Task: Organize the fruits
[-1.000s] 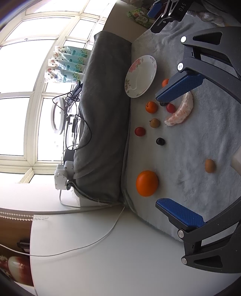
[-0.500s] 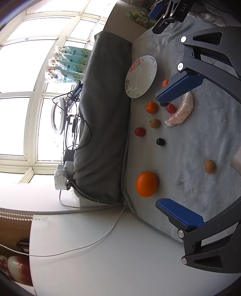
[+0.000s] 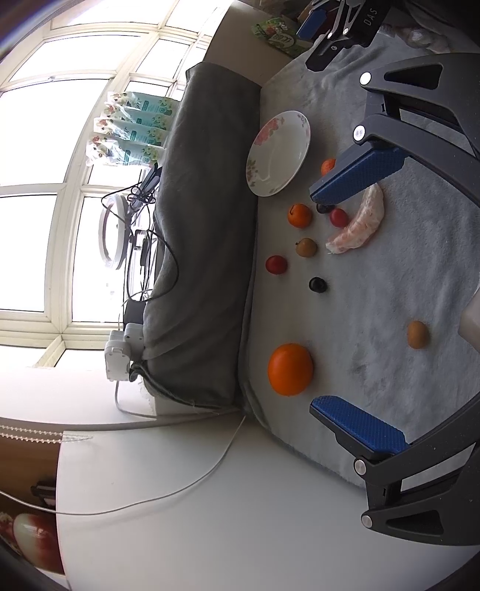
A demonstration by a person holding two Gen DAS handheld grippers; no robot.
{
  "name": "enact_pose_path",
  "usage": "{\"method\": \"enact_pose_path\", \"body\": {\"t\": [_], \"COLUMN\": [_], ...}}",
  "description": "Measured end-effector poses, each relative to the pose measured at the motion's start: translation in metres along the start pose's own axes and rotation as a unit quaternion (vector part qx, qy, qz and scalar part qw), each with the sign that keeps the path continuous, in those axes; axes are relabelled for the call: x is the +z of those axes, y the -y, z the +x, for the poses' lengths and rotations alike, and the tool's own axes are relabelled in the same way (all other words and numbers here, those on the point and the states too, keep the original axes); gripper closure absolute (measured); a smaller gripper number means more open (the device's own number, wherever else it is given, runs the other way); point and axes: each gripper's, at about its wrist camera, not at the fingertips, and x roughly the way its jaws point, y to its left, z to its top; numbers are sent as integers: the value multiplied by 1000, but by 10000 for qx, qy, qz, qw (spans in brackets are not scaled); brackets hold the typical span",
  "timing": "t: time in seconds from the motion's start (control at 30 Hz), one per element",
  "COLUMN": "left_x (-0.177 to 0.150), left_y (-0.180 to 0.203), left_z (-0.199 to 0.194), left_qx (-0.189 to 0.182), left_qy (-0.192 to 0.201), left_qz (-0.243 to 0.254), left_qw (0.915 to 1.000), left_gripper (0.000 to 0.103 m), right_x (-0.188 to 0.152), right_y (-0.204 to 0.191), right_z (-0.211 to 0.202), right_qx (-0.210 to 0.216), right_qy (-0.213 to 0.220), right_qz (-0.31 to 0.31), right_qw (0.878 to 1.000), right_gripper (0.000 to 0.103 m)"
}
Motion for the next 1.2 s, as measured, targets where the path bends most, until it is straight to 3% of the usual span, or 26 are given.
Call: {"method": "enact_pose_path", "body": {"t": [0.6, 0.8, 0.87, 1.07, 1.2], "left_x": [-7, -14, -16, -22, -25], "left_y": [-10, -21, -23, -25, -22], "left_z": [16, 32, 39, 57, 67], "left_qx": [-234, -592, -751, -1281, -1634], "left_qy": [-267, -614, -755, -1131, -1377], "left_qz": [-232, -539, -647, -888, -1033], "left_qw": [9991, 9949, 9922, 9813, 9714], "left_gripper": [0, 10, 19, 35, 39], "right_x": [-3, -5, -7, -10, -16], "right_y": [-4, -11, -14, -31, -47], "right_z": [8, 18, 22, 32, 42], "right_qx": [411, 742, 911, 1422, 1734], "right_qy": [-109, -278, -370, -593, -755], "right_qz": [-149, -348, -437, -868, -1211], "right_qw": [9990, 9962, 9942, 9842, 9745], "right_gripper": [0, 13, 17, 26, 33]}}
